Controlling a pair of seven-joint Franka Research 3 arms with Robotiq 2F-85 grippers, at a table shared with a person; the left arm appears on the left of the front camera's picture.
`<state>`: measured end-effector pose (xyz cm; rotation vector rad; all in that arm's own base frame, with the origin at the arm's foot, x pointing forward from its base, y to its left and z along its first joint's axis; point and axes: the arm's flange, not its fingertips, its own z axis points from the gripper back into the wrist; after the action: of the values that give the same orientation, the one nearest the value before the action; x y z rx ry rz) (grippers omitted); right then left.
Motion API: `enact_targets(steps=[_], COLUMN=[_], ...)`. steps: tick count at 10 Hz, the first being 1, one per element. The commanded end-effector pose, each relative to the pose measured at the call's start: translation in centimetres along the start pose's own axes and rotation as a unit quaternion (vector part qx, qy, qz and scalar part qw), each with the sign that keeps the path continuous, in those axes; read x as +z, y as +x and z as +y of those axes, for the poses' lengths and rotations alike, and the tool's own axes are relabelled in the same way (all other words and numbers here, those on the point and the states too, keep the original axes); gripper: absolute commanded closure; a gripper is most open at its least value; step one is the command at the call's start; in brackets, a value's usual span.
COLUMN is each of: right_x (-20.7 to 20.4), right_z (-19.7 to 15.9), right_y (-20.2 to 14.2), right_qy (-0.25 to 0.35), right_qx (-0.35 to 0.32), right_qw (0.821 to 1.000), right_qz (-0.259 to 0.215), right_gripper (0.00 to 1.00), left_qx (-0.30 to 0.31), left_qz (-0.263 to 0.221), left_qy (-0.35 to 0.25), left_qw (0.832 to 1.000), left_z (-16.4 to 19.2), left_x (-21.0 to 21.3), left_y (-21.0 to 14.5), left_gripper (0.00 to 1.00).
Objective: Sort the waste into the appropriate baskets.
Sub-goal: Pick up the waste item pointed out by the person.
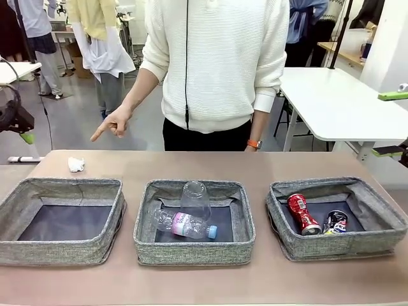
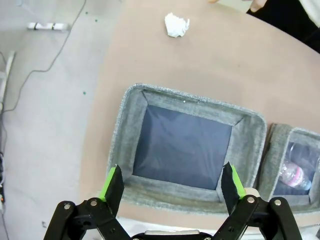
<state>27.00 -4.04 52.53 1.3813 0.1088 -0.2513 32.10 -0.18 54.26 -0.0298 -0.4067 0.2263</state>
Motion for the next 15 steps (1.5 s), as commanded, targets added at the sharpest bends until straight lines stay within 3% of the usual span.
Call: enact_targets(steps=[1, 3, 5, 7, 10, 11, 12, 14, 15], right_x=[0.2, 0.2, 0.2, 0.2, 0.2, 0.2, 0.2, 0.2, 0.2], right_z=[0.4, 0.4, 0.4, 0.4, 0.4, 0.4, 0.4, 0.4, 0.4], right_y=[0.2, 0.2, 0.2, 0.2, 0.2, 0.2, 0.2, 0.2, 0.2], right_qy=[0.008, 0.008, 0.008, 0.008, 0.008, 0.008, 0.008, 0.008, 0.008], right_qx=[0.013, 0.013, 0.013, 0.013, 0.013, 0.013, 0.013, 0.013, 0.013], right_qw=[1.000, 1.000, 1.000, 1.000, 1.000, 1.000, 1.000, 1.000, 1.000], right_qz=[0.005, 0.005, 0.005, 0.005, 0.005, 0.005, 0.005, 0.005, 0.005], right_gripper=[0.00, 0.00, 0.00, 0.00, 0.00, 0.00, 0.00, 0.00, 0.00], left_qx=[-0.065, -0.129, -0.129, -0.151, -0.165, -0.093, -0.148, -0.131, -0.174], left_qz=[0.026, 0.040, 0.077, 0.108, 0.114, 0.160, 0.123, 0.138, 0.085], left_qy=[0.004, -0.020, -0.011, -0.003, -0.007, 0.017, -0.008, -0.003, 0.006], left_qw=[0.998, 0.991, 0.989, 0.983, 0.980, 0.983, 0.981, 0.982, 0.981], left_z=[-0.1, 0.6, 1.7, 1.4, 0.7, 0.4, 0.6, 0.5, -0.2], left_x=[-1.4, -4.2, -8.5, -12.2, -15.6, -16.5, -15.9, -16.9, -17.1], left_y=[2.9, 8.2, 12.2, 13.5, 14.9, 15.9, 14.1, 14.7, 14.9], left_gripper=[0.00, 0.00, 0.00, 0.00, 0.00, 0.00, 0.00, 0.00, 0.00])
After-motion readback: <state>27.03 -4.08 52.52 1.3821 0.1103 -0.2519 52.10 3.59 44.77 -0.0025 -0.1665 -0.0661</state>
